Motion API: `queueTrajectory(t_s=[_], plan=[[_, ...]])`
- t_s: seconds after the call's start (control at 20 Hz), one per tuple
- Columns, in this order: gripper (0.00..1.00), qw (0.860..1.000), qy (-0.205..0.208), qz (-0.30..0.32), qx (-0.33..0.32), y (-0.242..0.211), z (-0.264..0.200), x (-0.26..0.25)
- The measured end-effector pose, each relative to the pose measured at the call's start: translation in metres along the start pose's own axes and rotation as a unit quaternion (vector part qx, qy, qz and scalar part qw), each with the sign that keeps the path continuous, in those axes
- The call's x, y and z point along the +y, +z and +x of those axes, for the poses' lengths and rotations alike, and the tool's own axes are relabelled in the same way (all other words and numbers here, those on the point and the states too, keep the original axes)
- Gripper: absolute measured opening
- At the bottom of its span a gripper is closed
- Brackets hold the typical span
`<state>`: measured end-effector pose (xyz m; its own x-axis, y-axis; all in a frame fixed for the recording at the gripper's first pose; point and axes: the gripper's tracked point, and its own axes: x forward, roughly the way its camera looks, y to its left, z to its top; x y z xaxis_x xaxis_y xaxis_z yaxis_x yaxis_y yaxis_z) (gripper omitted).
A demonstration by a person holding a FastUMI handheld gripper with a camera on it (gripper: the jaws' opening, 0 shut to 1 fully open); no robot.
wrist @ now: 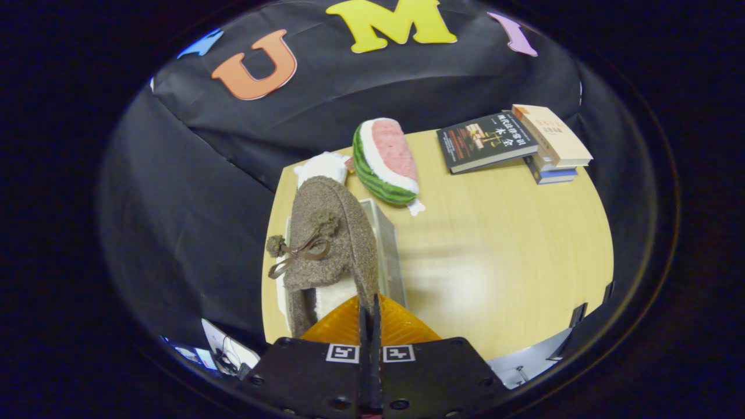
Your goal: Open the storage box then place both shoes into the box .Put the left shoe in first, then the right shoe, with the right side of both shoes facing outward in a uniform manner.
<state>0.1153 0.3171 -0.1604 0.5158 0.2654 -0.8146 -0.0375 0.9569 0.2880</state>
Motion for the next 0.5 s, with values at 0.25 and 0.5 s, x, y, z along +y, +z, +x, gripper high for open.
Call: queueTrajectory(t_s=[0.25,0.5], plan=[[0.00,0.999,-0.032,0.013,0.023,-0.015,0.051,0.015],[0.00,0.995,-0.097,0.014,0.029,-0.020,0.103,0.000]])
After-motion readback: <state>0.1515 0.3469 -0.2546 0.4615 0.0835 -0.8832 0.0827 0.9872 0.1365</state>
